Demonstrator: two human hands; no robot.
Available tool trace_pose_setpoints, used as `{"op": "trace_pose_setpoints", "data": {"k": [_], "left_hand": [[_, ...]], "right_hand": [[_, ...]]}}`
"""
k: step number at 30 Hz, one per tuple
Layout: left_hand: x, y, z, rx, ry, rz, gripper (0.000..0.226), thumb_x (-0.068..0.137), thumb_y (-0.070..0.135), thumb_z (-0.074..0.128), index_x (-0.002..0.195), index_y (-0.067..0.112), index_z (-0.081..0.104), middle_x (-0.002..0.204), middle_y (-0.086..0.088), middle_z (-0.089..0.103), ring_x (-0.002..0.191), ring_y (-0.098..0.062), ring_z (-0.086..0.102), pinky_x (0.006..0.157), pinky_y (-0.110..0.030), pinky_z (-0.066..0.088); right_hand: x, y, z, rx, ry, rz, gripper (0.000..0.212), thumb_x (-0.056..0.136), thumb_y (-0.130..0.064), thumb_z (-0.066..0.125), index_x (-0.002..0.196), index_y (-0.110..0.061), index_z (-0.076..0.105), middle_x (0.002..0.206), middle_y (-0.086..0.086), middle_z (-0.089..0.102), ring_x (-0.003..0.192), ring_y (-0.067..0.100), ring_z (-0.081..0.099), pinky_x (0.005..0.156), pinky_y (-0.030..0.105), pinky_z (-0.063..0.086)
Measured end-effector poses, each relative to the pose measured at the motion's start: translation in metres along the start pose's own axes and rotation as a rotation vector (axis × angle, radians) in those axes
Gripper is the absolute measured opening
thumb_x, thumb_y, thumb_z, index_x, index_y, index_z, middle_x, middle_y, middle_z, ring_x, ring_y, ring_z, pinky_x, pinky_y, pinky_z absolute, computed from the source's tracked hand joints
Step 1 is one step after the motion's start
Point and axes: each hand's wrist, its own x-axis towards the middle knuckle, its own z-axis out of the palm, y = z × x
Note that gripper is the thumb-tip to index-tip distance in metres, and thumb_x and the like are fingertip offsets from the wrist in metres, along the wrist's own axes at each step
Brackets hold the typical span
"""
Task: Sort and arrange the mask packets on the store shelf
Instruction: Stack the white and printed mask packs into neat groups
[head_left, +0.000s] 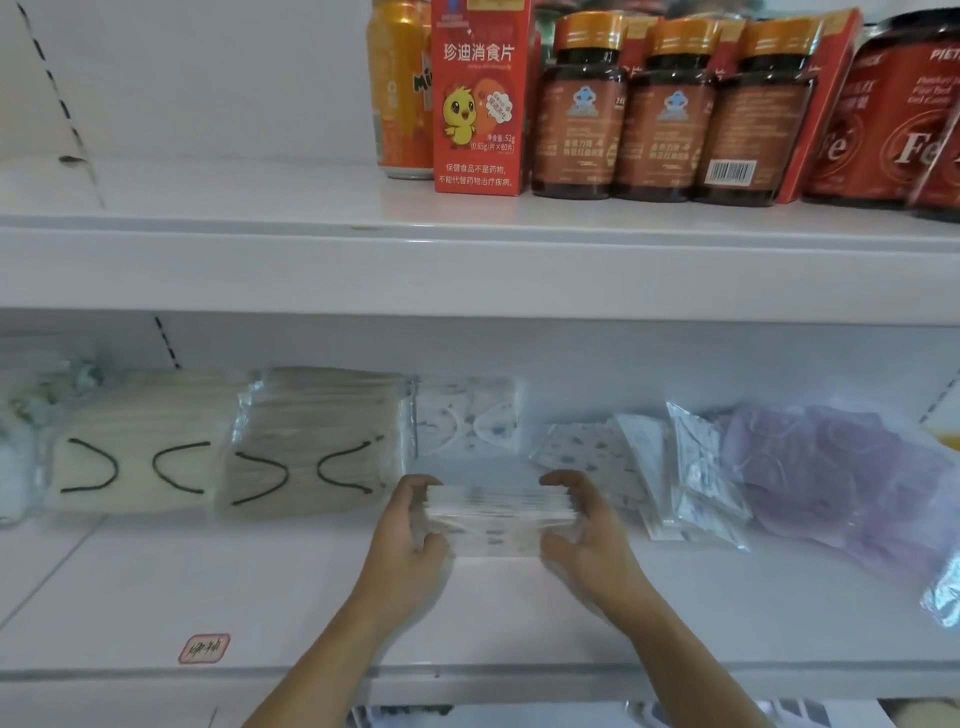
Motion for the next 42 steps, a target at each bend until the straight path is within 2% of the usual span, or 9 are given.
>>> {"op": "trace_pose_setpoints", "data": {"k": [2,7,11,17,21,25,28,34,42], "left_hand": [[0.000,0.002,-0.001,-0.025,0.034,-0.007,0.054,0.075,-0.033,0.038,0.107,0.007,0.054,0.089,-0.002,0.054,0.071,0.007,0.053,0.069,-0.005,0.039],[0.000,0.001,0.006,-0.058,0.059,-0.059,0.054,0.081,-0.032,0.037,0.114,0.008,0.051,0.080,0.005,0.064,0.066,0.008,0.055,0.064,-0.006,0.043],[0.001,0.000,0.010,-0.120,0.126,-0.067,0.048,0.085,-0.030,0.037,0.110,0.008,0.050,0.075,0.027,0.068,0.062,0.010,0.057,0.058,-0.006,0.042],[0.006,0.005,0.004,-0.095,0.165,-0.042,0.043,0.090,-0.022,0.041,0.101,0.019,0.052,0.061,0.016,0.059,0.069,-0.017,0.054,0.054,-0.009,0.041],[0.011,0.000,-0.003,0.058,0.238,0.049,0.048,0.092,-0.012,0.050,0.114,0.030,0.052,0.103,0.012,0.060,0.089,0.007,0.059,0.072,-0.005,0.046],[0.014,-0.020,-0.003,0.346,0.299,0.187,0.050,0.086,-0.006,0.055,0.130,0.017,0.052,0.122,0.007,0.054,0.113,-0.006,0.052,0.097,-0.012,0.038],[0.019,-0.029,0.005,0.606,0.082,0.298,0.045,0.082,0.003,0.052,0.123,0.020,0.059,0.118,0.008,0.057,0.109,-0.008,0.054,0.093,-0.025,0.047],[0.038,-0.042,0.027,0.977,-0.209,0.358,0.037,0.080,0.019,0.045,0.112,0.019,0.064,0.114,0.003,0.058,0.103,-0.019,0.057,0.083,-0.035,0.048],[0.056,-0.048,0.035,0.946,-0.142,0.336,0.033,0.073,0.023,0.046,0.099,0.013,0.063,0.107,-0.001,0.059,0.098,-0.023,0.058,0.078,-0.038,0.050]], "right_hand": [[0.001,0.001,0.005,0.026,0.069,-0.006,0.056,0.063,0.001,0.059,0.113,-0.023,0.063,0.115,-0.006,0.068,0.101,0.011,0.064,0.078,0.024,0.051],[-0.002,0.005,0.016,-0.004,0.059,0.025,0.055,0.070,0.000,0.055,0.117,-0.028,0.062,0.081,-0.017,0.062,0.062,0.003,0.050,0.058,0.025,0.041],[0.000,0.008,0.020,0.047,0.139,0.077,0.057,0.076,0.001,0.056,0.124,-0.029,0.058,0.098,-0.020,0.066,0.085,0.007,0.060,0.075,0.028,0.047],[0.000,-0.005,0.028,0.003,0.081,0.093,0.041,0.092,-0.001,0.065,0.115,-0.034,0.057,0.105,-0.015,0.073,0.098,-0.001,0.068,0.084,0.014,0.052],[0.025,0.006,0.025,-0.023,0.100,0.147,0.029,0.088,-0.020,0.075,0.113,-0.025,0.062,0.098,-0.015,0.075,0.098,0.008,0.070,0.094,0.031,0.055],[0.075,0.024,0.020,-0.028,0.186,0.122,0.045,0.080,-0.013,0.078,0.118,0.001,0.059,0.109,0.020,0.068,0.098,0.029,0.065,0.088,0.039,0.055],[0.101,0.021,0.021,-0.140,0.187,0.131,0.047,0.076,-0.025,0.074,0.114,-0.002,0.060,0.109,0.024,0.067,0.098,0.029,0.065,0.085,0.042,0.054],[0.122,0.007,0.039,-0.233,0.165,0.132,0.028,0.093,0.001,0.062,0.117,-0.007,0.052,0.102,0.006,0.053,0.093,0.020,0.052,0.063,0.005,0.039],[0.124,0.008,0.053,-0.204,0.248,0.147,0.075,0.084,-0.014,0.062,0.152,-0.019,0.032,0.137,0.002,0.042,0.124,0.018,0.044,0.098,0.032,0.039]]}}
